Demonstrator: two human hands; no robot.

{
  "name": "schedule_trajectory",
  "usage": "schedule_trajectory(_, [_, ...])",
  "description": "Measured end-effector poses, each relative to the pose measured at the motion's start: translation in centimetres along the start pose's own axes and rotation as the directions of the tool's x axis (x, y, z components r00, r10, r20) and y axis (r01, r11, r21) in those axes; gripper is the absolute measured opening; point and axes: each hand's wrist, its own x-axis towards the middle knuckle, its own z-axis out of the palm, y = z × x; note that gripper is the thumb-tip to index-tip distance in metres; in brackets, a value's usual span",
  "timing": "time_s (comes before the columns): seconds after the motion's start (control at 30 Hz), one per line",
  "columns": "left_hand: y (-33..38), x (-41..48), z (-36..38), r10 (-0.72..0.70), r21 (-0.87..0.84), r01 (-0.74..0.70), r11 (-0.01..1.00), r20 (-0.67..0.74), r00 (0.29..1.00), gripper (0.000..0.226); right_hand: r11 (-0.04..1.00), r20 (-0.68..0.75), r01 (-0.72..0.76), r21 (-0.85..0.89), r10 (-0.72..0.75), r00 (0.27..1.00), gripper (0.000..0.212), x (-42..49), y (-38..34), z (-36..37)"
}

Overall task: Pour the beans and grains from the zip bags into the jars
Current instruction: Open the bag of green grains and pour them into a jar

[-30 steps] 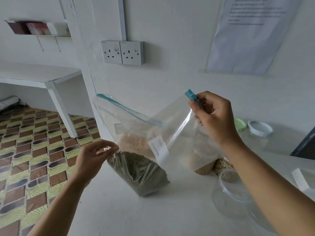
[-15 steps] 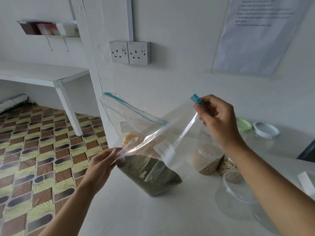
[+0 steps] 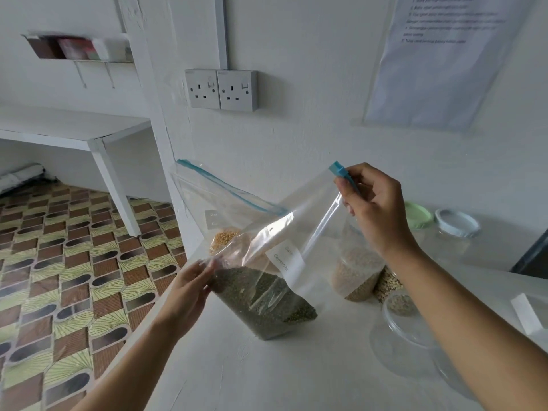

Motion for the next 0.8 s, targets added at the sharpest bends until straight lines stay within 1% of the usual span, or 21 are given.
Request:
schedule_trajectory(0.1, [-0.6, -0.1, 0.2, -0.016, -0.117, 0.005, 0.993, -0.09, 0.996, 0.027, 1.0, -0.006, -0.021, -0.003, 0.021, 1.0, 0.011, 0.0, 0.1, -0.2])
schedule_trajectory(0.17, [-0.5, 0.2, 0.4, -0.026, -0.148, 0.009, 0.989, -0.115, 0.993, 0.02, 1.0, -0.012, -0.028, -0.011, 0.027, 1.0, 0.012, 0.0, 0.3, -0.3])
schedule_trajectory(0.27, [0.2, 0.5, 1.2, 0.019, -0.16, -0.041, 0.986, -0.131, 0.991, 0.014, 0.999, -0.044, -0.04, 0.004, 0.04, 0.998, 0.014, -0.1, 0.5, -0.8])
schedule_trajectory(0.33, [0.6, 0.5, 1.5, 0.041, -0.159, -0.061, 0.985, -0.123, 0.992, 0.014, 0.998, -0.064, -0.061, 0.026, 0.063, 0.996, 0.013, -0.3, 0.8, -1.3])
schedule_trajectory(0.43, [0.9, 0.2, 1.4, 0.035, -0.134, -0.049, 0.99, -0.1, 0.994, 0.019, 0.996, -0.063, -0.086, 0.03, 0.087, 0.994, 0.013, -0.6, 1.1, -1.7])
schedule_trajectory(0.53, [1.1, 0.0, 1.7, 0.021, -0.139, -0.041, 0.989, -0.141, 0.99, 0.021, 0.996, -0.054, -0.087, 0.025, 0.088, 0.995, 0.013, -0.6, 1.0, -1.6])
schedule_trajectory(0.6, [1.6, -0.1, 1.9, 0.062, -0.13, -0.08, 0.988, -0.132, 0.989, 0.022, 0.994, -0.076, -0.094, 0.059, 0.099, 0.992, 0.014, -0.6, 0.6, -1.8])
schedule_trajectory(0.67, [2.5, 0.0, 1.7, 0.122, -0.083, -0.131, 0.988, -0.102, 0.987, 0.023, 0.99, -0.102, -0.104, 0.098, 0.114, 0.988, 0.014, -0.6, 0.3, -2.1])
schedule_trajectory(0.7, [3.0, 0.2, 1.6, 0.143, -0.062, -0.149, 0.987, -0.098, 0.985, 0.023, 0.989, -0.099, -0.103, 0.106, 0.114, 0.988, 0.014, -0.6, 0.2, -2.2])
schedule_trajectory(0.77, [3.7, 0.6, 1.2, 0.174, -0.076, -0.183, 0.98, -0.109, 0.979, 0.033, 0.99, -0.073, -0.087, 0.108, 0.095, 0.993, 0.012, -0.8, 0.1, -2.2])
schedule_trajectory(0.8, [4.1, 0.8, 1.2, 0.183, -0.082, -0.193, 0.978, -0.114, 0.977, 0.032, 0.991, -0.068, -0.08, 0.11, 0.088, 0.994, 0.012, -1.0, 0.0, -2.2])
